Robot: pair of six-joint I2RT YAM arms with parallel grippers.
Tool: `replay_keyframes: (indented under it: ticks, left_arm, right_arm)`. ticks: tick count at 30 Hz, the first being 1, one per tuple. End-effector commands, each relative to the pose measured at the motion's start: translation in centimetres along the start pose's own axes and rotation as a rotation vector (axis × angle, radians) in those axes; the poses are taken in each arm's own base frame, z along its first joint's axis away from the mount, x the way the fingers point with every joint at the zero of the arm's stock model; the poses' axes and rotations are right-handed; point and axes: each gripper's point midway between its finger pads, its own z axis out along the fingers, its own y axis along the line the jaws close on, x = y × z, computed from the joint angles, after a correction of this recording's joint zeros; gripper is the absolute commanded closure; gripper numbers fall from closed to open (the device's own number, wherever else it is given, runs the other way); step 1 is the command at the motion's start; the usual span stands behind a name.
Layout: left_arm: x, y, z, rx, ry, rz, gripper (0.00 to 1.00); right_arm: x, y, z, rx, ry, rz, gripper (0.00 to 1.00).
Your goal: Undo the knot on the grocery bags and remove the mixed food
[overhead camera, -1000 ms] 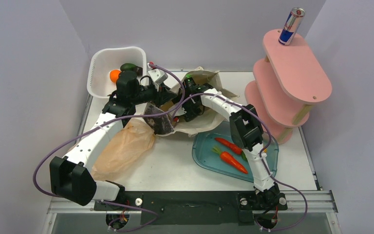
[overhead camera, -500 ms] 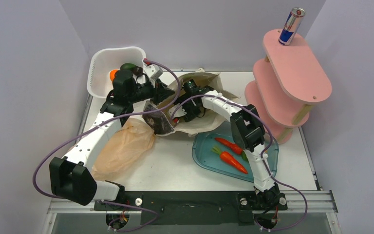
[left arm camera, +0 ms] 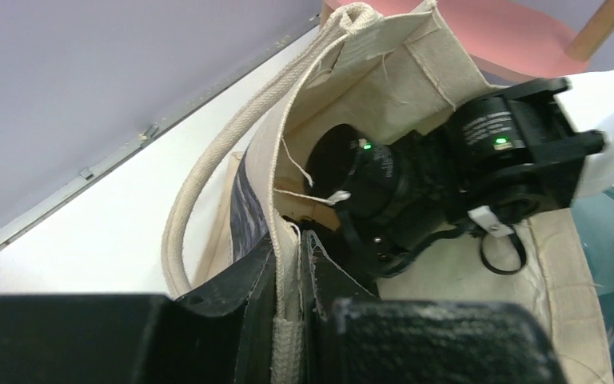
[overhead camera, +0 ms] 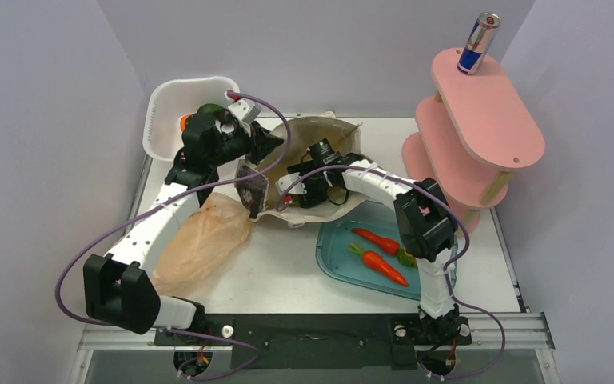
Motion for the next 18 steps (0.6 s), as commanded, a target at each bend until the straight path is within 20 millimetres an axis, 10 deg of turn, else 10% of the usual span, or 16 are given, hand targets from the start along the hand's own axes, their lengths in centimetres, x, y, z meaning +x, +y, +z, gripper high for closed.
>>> replay_keyframes:
  ticks: [1, 18]
  left_arm:
    - [-4.2, 1.4, 0.3, -0.068, -0.127, 0.09, 1.0]
    - [-4.5, 8.0, 0.8, -0.31, -0.147, -0.089, 0.97]
  right_arm:
    - [-6.9, -9.3, -7.8, 0.364, -0.202, -0.041, 1.0]
    - [-10.4, -15.8, -16.0, 0.618, -0.592, 0.58, 1.0]
